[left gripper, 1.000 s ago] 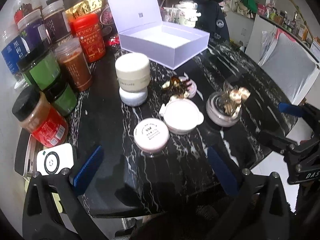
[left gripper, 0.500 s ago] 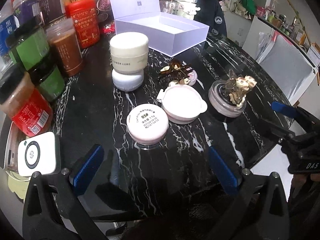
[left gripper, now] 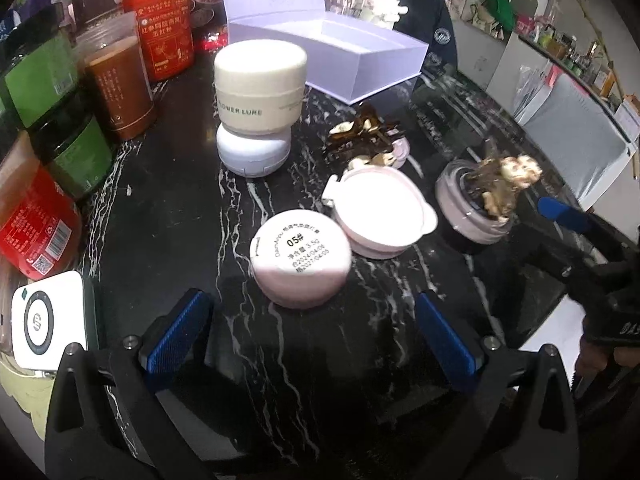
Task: Organize objects
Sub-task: 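Close the right gripper on the gold hair claw clip atop the tin, then grasp the pink labeled compact with the left gripper while the right lifts the clip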
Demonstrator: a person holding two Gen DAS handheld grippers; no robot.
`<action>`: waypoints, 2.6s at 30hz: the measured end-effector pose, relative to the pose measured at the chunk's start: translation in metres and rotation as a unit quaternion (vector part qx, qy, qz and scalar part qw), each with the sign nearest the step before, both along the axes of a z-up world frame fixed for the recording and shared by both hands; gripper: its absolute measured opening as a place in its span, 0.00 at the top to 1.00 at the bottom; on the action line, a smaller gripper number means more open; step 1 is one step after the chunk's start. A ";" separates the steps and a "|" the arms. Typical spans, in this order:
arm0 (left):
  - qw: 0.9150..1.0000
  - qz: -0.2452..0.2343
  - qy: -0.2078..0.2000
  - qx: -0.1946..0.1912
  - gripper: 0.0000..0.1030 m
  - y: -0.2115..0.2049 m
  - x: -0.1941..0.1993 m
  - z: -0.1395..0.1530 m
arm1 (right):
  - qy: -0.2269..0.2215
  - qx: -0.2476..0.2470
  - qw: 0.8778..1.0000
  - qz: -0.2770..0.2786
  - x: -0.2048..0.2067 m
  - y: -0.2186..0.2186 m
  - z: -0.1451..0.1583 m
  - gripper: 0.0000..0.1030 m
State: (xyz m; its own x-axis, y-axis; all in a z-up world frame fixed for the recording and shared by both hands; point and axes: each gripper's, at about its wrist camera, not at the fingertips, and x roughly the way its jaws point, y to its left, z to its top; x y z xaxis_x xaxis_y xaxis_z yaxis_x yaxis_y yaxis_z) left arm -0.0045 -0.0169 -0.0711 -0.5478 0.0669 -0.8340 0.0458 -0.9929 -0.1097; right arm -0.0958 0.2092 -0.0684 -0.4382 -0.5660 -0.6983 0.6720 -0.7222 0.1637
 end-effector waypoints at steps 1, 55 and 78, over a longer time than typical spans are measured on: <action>1.000 -0.001 -0.001 0.002 0.01 0.000 -0.002 -0.001 | 0.001 0.000 1.000 0.002 -0.001 -0.001 0.000 0.08; 0.999 -0.009 0.031 0.017 0.51 0.001 0.000 0.023 | 0.083 -0.011 0.995 0.060 0.004 -0.002 0.020 0.41; 0.999 -0.004 0.045 -0.005 0.51 0.000 -0.007 0.040 | 0.078 -0.002 0.991 0.104 -0.008 -0.028 0.025 0.41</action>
State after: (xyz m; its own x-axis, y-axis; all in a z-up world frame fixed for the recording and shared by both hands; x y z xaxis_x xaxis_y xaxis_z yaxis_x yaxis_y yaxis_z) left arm -0.0113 -0.0164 -0.0309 -0.6195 0.0643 -0.7823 0.0277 -0.9942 -0.1037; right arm -0.1034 0.1813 -0.0430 -0.4146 -0.6576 -0.6290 0.8238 -0.5649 0.0475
